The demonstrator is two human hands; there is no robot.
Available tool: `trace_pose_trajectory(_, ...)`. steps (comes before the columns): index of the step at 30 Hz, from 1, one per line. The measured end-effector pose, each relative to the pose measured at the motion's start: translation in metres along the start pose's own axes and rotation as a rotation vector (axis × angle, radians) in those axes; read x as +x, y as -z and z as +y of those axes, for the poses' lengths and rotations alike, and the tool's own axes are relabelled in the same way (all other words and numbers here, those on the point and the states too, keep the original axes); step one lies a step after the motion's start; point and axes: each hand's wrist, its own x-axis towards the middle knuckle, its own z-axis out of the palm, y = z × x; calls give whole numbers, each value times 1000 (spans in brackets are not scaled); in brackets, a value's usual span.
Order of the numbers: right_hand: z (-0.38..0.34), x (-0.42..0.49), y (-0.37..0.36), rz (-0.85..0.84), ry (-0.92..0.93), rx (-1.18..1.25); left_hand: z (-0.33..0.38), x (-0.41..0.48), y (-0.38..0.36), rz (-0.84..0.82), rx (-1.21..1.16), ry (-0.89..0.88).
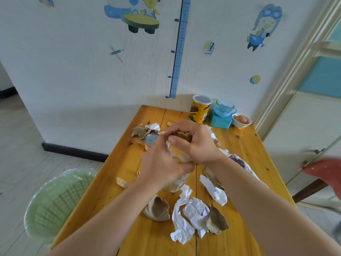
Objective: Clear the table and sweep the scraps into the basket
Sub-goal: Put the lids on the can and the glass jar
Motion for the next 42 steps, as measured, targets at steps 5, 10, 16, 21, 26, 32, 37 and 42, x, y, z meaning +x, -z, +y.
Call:
trace_pose_trajectory(5,1,7,-8,65,-28,-74,-2,5,-11,159,191,-4)
trace_pose_trajectory(10,11,0,-6,-13,-128,-57,-13,13,-11,170,-24,-13)
trace_pose_trajectory(16,23,-21,-17,-130,-295,314,-24,32,-4,144,-531,75)
trace_pose_trajectory(21,39,-9,-23,-91,-264,242,-34,48,-9,-67,-486,19)
trace_pose_trajectory(26,56,3,-38,147,-267,187,-46,69,-16,-125,-318,-17)
trace_pose_trajectory(32,71,19,-36,222,-272,150,-71,79,6,-132,-63,-92)
trace_pose_trajectory(37,86,49,-22,253,-319,156,-116,91,10,153,221,-24)
trace_pose_trajectory(42,108,86,-17,281,-331,106,-147,106,-8,33,412,53)
